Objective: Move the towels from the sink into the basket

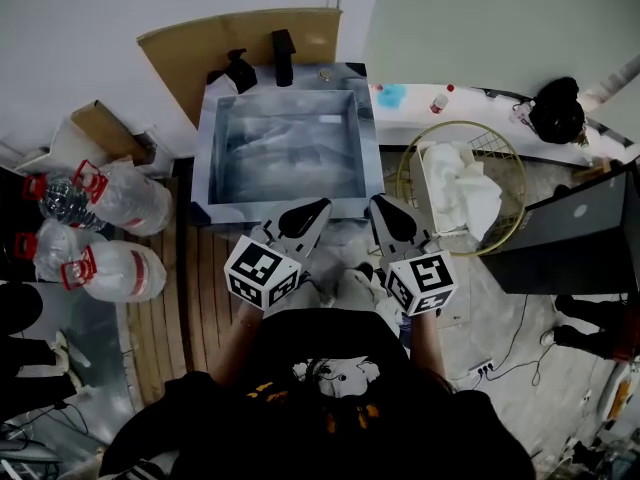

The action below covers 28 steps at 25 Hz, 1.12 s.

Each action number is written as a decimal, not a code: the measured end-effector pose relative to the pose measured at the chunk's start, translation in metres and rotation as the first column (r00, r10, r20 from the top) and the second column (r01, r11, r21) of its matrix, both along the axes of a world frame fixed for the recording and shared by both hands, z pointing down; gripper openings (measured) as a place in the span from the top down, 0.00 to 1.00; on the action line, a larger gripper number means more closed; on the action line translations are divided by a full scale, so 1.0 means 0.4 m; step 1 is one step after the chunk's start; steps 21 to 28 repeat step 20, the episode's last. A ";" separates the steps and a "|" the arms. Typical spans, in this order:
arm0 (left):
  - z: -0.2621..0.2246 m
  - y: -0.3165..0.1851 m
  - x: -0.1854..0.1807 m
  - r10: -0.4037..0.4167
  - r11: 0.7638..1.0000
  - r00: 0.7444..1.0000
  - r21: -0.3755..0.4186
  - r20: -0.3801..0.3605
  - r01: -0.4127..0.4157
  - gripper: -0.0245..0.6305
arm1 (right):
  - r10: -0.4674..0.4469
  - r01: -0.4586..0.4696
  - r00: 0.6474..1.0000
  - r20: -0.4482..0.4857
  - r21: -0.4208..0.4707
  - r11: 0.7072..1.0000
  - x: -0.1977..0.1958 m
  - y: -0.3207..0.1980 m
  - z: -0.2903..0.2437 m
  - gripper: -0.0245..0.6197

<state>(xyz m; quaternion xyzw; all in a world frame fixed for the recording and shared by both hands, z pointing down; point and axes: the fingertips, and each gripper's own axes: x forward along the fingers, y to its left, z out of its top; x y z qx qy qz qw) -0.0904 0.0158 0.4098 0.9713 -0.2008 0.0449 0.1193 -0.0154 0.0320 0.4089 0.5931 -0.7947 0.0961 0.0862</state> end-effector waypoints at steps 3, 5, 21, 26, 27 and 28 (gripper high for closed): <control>0.005 0.003 0.002 0.013 1.000 1.000 0.000 0.000 -0.013 0.95 | 0.012 -0.012 1.000 -0.007 0.003 1.000 0.003 0.005 -0.003 0.95; 0.010 0.005 0.004 0.020 1.000 1.000 0.001 0.002 -0.020 0.95 | 0.019 -0.019 1.000 -0.006 0.008 1.000 0.005 0.009 -0.004 0.95; 0.022 0.007 0.009 0.071 0.997 0.997 0.022 0.016 -0.071 0.95 | 0.155 -0.154 0.987 -0.036 0.030 0.988 0.119 0.032 -0.018 0.95; 0.022 0.007 0.009 0.071 0.997 0.997 0.022 0.016 -0.071 0.95 | 0.155 -0.154 0.987 -0.036 0.030 0.988 0.119 0.032 -0.018 0.95; 0.022 0.007 0.009 0.071 0.997 0.997 0.022 0.016 -0.071 0.95 | 0.155 -0.154 0.987 -0.036 0.030 0.988 0.119 0.032 -0.018 0.95; 0.022 0.007 0.009 0.071 0.997 0.997 0.022 0.016 -0.071 0.95 | 0.155 -0.154 0.987 -0.036 0.030 0.988 0.119 0.032 -0.018 0.95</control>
